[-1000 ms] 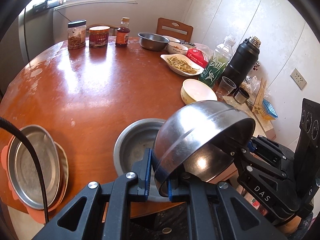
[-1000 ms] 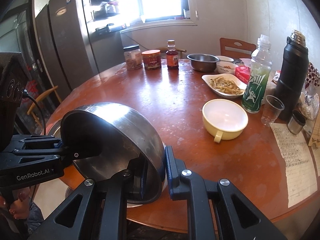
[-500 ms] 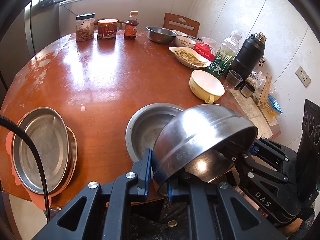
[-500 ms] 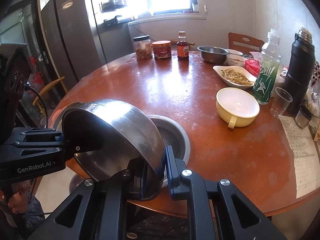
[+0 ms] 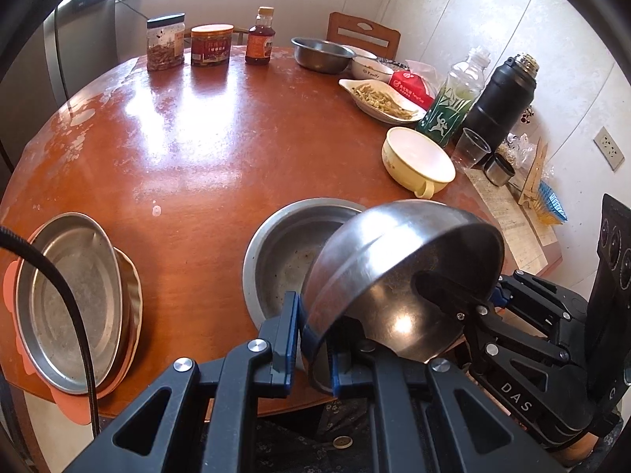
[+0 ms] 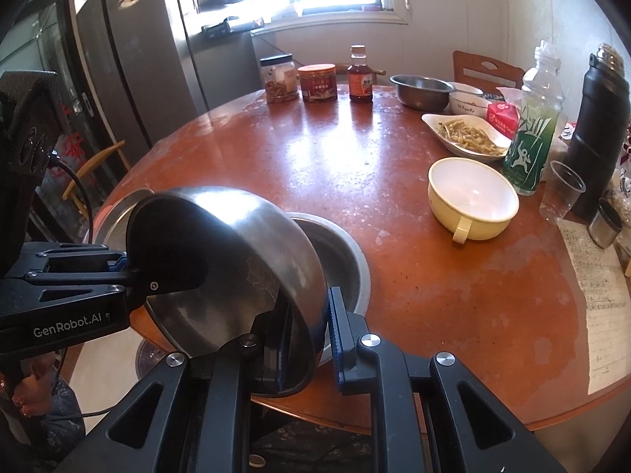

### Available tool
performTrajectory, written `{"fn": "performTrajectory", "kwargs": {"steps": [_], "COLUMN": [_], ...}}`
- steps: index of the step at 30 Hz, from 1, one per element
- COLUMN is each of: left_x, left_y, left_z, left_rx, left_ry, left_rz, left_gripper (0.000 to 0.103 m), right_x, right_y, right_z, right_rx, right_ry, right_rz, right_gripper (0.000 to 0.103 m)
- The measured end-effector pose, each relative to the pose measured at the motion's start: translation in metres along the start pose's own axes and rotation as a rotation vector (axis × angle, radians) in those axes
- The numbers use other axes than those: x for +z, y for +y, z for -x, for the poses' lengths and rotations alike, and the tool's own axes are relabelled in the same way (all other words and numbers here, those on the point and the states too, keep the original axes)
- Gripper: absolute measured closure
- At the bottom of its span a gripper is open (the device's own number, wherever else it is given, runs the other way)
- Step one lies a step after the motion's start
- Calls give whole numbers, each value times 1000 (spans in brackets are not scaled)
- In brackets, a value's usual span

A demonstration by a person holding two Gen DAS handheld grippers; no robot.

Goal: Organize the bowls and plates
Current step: 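Lower the small steel bowl into the large steel bowl with the left tool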

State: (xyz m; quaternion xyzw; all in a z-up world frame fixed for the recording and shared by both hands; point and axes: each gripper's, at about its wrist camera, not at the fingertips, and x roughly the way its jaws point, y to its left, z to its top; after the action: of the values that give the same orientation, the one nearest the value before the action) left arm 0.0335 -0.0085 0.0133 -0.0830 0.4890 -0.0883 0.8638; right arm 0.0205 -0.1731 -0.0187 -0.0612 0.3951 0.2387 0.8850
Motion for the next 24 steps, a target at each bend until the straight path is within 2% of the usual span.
{"fn": "performTrajectory", "kwargs": {"steps": [24], "left_x": [11], "left_y": [11], "left_z": [-26], "left_rx": [31], "left_ry": [39], "left_rz": [13], "left_gripper": [90], "right_x": [5], "right_y": [-5], "right_z": [-40], "right_rx": [-19], "right_ry": [103], "right_rz": [29], "right_gripper": [84]}}
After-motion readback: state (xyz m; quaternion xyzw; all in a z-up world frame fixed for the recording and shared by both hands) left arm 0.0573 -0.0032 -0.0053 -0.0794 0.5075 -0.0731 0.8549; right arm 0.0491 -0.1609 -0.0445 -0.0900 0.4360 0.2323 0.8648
